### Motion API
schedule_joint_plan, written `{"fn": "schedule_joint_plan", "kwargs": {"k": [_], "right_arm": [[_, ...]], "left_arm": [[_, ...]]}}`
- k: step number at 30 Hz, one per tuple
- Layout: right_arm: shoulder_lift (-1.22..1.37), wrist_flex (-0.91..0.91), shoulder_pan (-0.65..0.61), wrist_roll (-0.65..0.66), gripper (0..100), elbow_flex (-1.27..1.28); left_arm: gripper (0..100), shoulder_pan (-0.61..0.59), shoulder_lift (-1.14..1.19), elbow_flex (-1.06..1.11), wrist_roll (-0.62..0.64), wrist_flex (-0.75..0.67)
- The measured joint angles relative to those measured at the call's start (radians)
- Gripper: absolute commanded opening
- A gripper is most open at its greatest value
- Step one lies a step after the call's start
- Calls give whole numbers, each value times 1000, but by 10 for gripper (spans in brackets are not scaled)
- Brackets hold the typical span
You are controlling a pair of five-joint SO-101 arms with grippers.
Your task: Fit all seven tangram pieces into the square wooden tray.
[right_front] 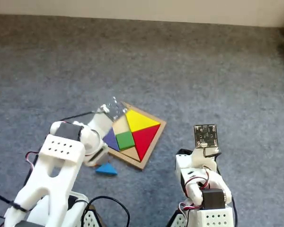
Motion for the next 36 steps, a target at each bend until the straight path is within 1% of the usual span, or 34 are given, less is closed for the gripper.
{"fn": "schedule_joint_plan", "kwargs": {"k": [4,7,10,14,17,32,36], "right_arm": [[0,0,0,0,5,0],[0,0,0,0,5,0],[0,0,0,0,5,0],[0,0,0,0,5,0],[0,0,0,0,5,0],[0,0,0,0,5,0],[0,0,0,0,5,0]], "left_arm": [[252,74,8,68,-51,-35],[252,158,14,101,-78,-60],[252,193,15,132,-109,-100],[252,198,15,190,-152,-173],[252,198,15,219,-161,-196],[252,199,17,229,-161,-209],[244,209,84,213,-161,-209]]}}
